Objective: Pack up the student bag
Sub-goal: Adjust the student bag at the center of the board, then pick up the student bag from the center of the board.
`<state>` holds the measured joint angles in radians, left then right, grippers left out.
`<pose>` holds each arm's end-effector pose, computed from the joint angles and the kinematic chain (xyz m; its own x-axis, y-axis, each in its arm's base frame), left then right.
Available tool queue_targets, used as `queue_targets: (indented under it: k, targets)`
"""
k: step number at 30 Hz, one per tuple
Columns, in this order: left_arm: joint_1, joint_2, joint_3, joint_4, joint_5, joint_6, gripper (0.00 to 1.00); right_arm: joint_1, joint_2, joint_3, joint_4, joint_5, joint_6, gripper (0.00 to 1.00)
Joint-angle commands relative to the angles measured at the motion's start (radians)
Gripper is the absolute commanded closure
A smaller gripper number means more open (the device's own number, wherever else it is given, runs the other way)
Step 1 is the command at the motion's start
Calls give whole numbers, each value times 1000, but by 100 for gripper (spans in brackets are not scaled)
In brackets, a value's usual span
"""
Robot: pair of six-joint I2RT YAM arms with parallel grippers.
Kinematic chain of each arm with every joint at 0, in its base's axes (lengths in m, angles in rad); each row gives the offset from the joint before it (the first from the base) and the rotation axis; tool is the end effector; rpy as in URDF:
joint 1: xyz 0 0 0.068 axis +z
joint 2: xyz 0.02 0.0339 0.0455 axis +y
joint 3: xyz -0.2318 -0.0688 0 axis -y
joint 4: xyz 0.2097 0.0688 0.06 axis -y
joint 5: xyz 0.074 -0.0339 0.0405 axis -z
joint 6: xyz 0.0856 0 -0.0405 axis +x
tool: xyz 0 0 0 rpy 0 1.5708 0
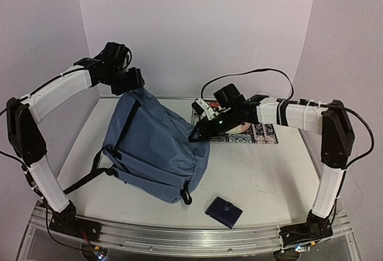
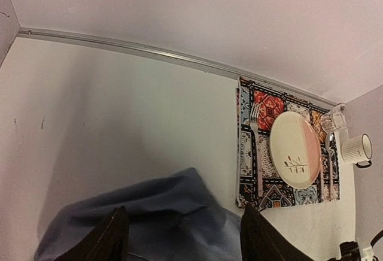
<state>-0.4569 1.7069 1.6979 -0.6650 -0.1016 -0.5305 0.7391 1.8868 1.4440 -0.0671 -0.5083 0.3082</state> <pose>0.3503 -0.1625 0.3019 -0.6692 -0.2319 -0.7060 0.0338 0.9396 -0.3407 0.2950 0.3252 0.2256 -0.6175 -0.2042 -0.7596 -0.7505 0.4423 0.4911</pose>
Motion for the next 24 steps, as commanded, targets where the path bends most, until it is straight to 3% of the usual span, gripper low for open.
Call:
queue_targets:
  k: [1,8,13,17,24]
  targets:
    - [132,18,-51,10,147,78,32,-2,39,32,-67,69,-23,46]
    - [294,57,-134,57,289,120,28,-4,-1,67,-77,182,-7,21]
    - [315,131,-189,98,454,122,26,-3,-98,49,-99,329,6,11]
    - [316,158,-244,111,514,129,25,-1,-222,-15,-113,303,-6,3]
    - [320,166,-330,138,537,145,25,125,-343,-209,-110,220,48,2]
